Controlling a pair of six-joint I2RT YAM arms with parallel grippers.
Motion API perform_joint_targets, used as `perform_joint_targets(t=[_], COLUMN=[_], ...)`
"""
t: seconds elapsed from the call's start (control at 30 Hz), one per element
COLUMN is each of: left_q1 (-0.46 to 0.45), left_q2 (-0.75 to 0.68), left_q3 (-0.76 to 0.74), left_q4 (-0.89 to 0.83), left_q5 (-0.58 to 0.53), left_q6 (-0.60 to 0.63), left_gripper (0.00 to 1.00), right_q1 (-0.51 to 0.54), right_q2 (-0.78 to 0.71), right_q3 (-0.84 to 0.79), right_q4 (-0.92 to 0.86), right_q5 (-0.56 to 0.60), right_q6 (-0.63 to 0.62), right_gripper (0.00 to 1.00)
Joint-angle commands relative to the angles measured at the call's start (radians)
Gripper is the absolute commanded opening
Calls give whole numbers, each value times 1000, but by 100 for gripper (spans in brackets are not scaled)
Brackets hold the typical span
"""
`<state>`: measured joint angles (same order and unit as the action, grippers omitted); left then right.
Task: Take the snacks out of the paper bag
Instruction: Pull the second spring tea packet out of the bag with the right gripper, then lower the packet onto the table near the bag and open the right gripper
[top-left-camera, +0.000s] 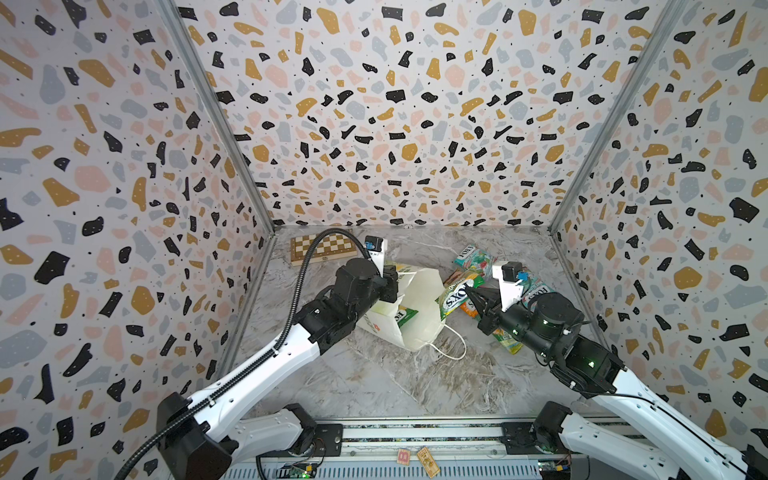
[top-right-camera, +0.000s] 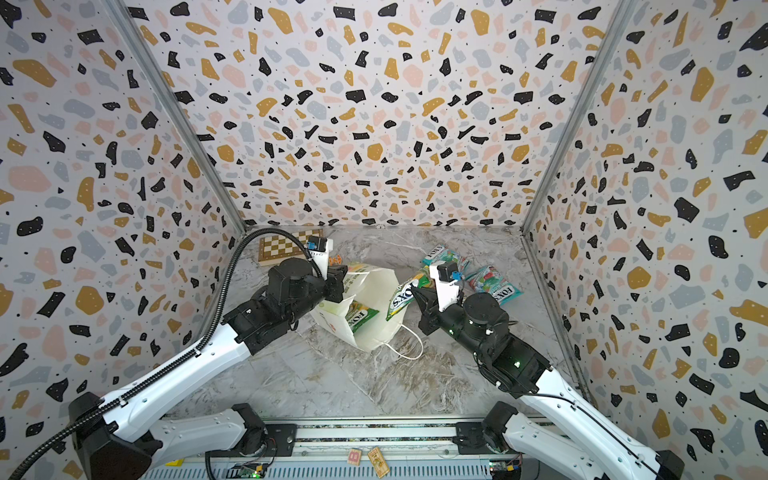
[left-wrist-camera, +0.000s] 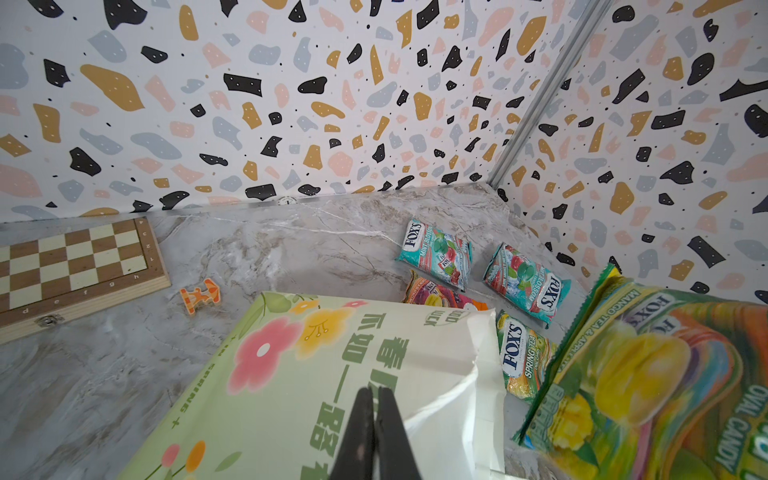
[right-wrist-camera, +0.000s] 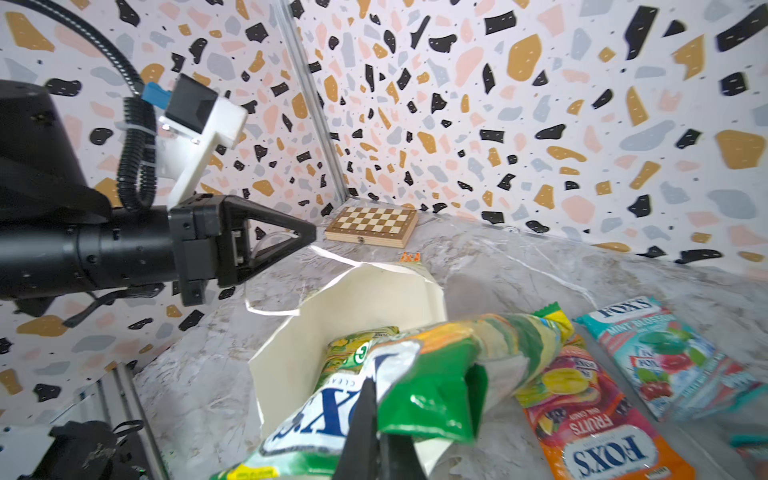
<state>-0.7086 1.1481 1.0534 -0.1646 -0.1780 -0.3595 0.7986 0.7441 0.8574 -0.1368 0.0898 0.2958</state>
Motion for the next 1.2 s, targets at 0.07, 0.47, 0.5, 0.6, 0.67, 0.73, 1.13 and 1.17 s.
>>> perform_joint_targets(t=[0.07,0.47,0.5,0.6,0.67,0.73,1.13,1.17], left_q1=[-1,-2,-2,-1,-2,-2,-2,-2], left_q2=[-30,-71,-74,-83,-88,-91,-101,-105], left_q3=[-8,-27,-28,-35,-38,-39,-44,-46], left_q4=[11,-7,-8,-15,-14,-16,-17,-18], left_q5=[-24,-64,-67,-83,-96,-104,-119,-120], left_q6=[2,23,25,27,26,24,17,17], left_gripper=[0,0,0,0,0,0,0,0], right_q1=[-1,-280,-316,-391,-414,-423,-424,-424], right_q2=[-34,-22,-19,0,20,42,189,204], right_q3=[44,-16,-30,-67,-92,-120,-296,-313], right_q4=[-57,-190,-184,-168,-147,-114,235,275], right_q5=[225,61,1,-147,-235,-312,-640,-665], right_q6=[-7,-19,-26,-34,-41,-39,82,95], right_gripper=[0,0,0,0,0,0,0,0])
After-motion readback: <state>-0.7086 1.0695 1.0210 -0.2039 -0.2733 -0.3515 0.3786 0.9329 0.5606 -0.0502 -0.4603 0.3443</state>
